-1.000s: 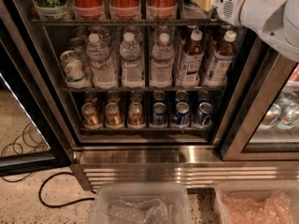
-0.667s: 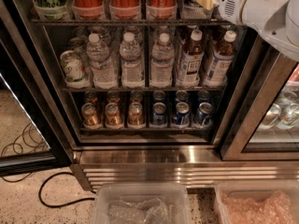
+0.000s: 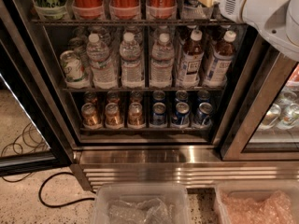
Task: Pick redbull can from top shelf of fridge
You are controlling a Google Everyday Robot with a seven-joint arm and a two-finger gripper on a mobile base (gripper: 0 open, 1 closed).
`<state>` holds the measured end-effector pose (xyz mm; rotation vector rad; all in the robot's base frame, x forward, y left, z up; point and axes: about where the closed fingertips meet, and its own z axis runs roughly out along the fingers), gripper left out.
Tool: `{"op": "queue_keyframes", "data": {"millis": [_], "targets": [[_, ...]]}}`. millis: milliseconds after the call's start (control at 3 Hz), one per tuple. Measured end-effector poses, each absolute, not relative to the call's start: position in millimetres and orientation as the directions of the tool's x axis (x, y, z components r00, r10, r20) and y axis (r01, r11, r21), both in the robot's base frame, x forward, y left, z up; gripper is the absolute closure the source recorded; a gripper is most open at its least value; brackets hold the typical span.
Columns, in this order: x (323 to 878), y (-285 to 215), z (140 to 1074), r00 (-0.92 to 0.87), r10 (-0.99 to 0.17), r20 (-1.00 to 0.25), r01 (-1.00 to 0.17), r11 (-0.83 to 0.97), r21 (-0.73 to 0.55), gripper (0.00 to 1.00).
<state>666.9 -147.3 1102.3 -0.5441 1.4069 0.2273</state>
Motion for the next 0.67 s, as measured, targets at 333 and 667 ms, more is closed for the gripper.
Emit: {"op": "queue_keyframes", "data": {"millis": [333,667], "targets": [[661.5,-147.9,1102.0,0.164,-0.177,-0.97,-0.469,0.851,-0.235,1.0],[655.0,-149.9,1100.8,0.155,-0.19,-0.97,-0.476,0.846,-0.241,1.0]]}}
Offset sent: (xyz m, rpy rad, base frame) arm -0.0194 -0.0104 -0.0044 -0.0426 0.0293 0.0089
